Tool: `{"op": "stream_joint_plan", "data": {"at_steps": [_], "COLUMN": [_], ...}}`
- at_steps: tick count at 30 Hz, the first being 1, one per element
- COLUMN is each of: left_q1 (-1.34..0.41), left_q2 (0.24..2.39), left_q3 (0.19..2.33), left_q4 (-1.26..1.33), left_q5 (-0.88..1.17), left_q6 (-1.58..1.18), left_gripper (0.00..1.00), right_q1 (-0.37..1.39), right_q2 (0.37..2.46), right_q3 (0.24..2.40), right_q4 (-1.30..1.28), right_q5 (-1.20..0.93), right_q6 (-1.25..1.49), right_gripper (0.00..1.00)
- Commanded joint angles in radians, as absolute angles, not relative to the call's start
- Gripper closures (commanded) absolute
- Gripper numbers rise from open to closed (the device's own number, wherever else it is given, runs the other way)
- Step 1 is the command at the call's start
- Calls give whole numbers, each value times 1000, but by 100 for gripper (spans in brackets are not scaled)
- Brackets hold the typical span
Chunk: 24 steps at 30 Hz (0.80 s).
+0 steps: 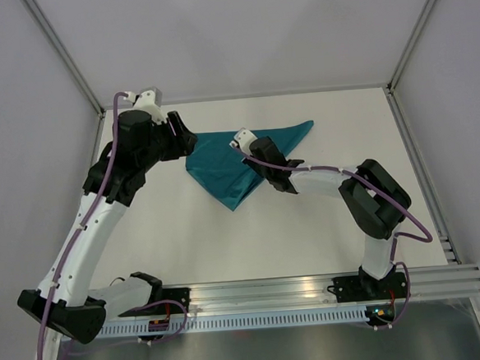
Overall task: Fold the napkin, place the utensils inside, and roll it up
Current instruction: Fold the napkin
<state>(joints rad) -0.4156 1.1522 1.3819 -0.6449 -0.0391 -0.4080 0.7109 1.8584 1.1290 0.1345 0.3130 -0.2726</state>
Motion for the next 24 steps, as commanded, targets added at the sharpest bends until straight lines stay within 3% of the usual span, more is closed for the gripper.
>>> {"op": "stream_joint_plan", "data": {"at_steps": [1,24], "left_q1": [-414,-414], "left_q2": [1158,1189], "left_q3": [1374,1327], "left_q4": [-592,-546], "left_q5": [-5,52], "left_q6": [-439,-442], "left_gripper": [40,40], "right_q1": [698,617], "right_q2": [1832,1894], "right_q3": [1112,1112], "right_q4": [143,110], "right_q5": [319,301], "right_q6": [-261,-244], "right_gripper": [100,100]}}
